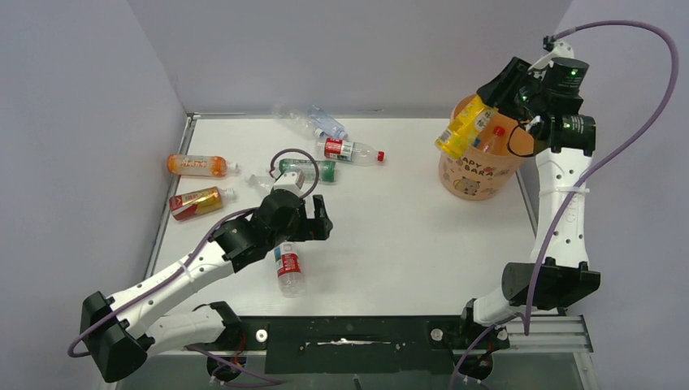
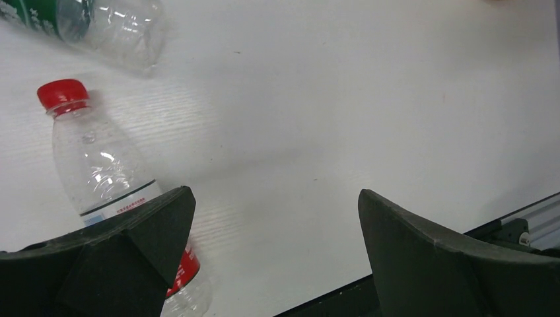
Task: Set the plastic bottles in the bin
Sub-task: Place the plastic bottle in the trash bin.
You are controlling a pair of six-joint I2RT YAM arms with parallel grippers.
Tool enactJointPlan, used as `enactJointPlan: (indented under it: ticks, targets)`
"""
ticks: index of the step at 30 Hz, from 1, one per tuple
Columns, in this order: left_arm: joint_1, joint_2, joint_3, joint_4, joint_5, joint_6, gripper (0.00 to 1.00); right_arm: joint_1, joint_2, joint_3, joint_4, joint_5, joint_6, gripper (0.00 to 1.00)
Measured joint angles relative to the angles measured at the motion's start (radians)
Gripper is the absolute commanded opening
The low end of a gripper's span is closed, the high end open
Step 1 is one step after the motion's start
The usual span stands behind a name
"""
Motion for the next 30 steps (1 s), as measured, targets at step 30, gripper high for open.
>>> enactJointPlan:
  ticks: [30]
  targets:
    - [0.072,-0.057,-0.12,-0.098,-0.015,-0.034,0.98,-0.113,0.166,-0.089,0.324,0.375,0.058,0.66]
